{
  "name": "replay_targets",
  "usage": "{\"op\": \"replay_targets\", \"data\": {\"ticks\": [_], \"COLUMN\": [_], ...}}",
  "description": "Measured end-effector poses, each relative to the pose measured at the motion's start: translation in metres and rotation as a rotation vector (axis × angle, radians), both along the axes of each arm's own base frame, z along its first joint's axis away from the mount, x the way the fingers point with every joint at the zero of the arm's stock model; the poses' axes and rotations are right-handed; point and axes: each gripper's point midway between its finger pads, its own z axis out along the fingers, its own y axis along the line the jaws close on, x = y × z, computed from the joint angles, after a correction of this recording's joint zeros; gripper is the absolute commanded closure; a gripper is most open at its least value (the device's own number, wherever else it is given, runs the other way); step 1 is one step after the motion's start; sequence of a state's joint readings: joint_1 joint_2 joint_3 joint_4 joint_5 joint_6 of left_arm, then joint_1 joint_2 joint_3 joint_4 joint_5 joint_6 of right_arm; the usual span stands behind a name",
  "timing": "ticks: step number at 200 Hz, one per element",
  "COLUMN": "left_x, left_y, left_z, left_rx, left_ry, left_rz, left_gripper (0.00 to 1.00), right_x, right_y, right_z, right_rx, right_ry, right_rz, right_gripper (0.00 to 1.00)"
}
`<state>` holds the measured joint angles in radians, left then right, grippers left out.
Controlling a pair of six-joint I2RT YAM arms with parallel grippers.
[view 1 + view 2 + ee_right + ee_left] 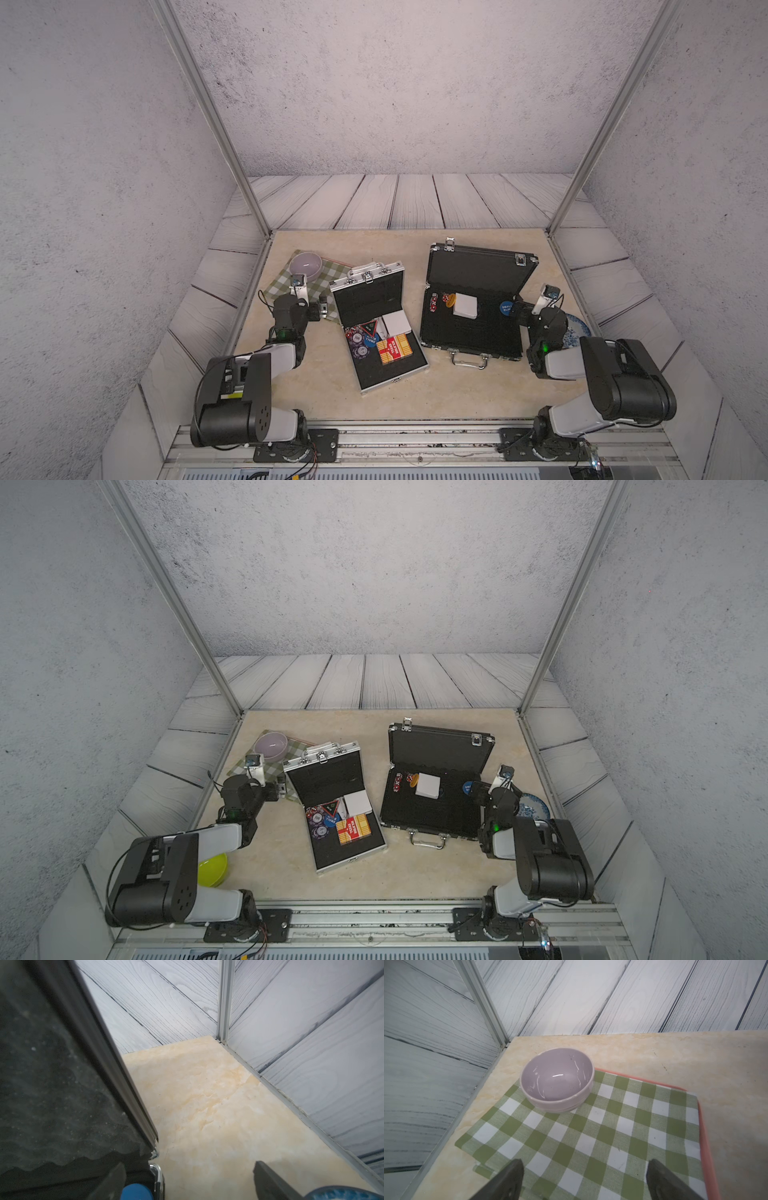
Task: Open the poker set cases
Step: Reset both arms
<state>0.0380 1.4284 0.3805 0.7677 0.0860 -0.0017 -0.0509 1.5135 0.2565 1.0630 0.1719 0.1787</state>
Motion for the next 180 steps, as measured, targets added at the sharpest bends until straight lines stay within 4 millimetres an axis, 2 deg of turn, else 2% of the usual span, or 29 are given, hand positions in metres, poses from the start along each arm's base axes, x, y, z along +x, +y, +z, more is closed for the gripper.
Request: {"op": "replay_targets", "data": {"ticks": [45,79,116,180], "left_x": [0.006,0.013,0.014,0.013], "left_y": [0.011,0.015,0.017,0.017], "left_z": [-0.024,-0.015,-0.013,-0.017], "left_rx": [-0.009,-0.011,-0.011,-0.009], "left_ry": [0.053,0.032,0.033,0.05], "left_rz": [0.069,0.095,0.105,0.109], "left_gripper": [0.02,0.0,0.0,0.0], "right_x": [0.0,0.007,0.035,0.031], "right_y": [0.001,0.006,0.021,0.03], "right_z": [-0.005,-0.008,0.012,-0.001], "right_rx": [-0.003,-0.008,-0.027,-0.031], "right_ry": [0.027,0.066,0.068,0.131], "right_rz": [0.008,0.034,0.124,0.177], "right_gripper": [0.01,0.01,0.01,0.01]}}
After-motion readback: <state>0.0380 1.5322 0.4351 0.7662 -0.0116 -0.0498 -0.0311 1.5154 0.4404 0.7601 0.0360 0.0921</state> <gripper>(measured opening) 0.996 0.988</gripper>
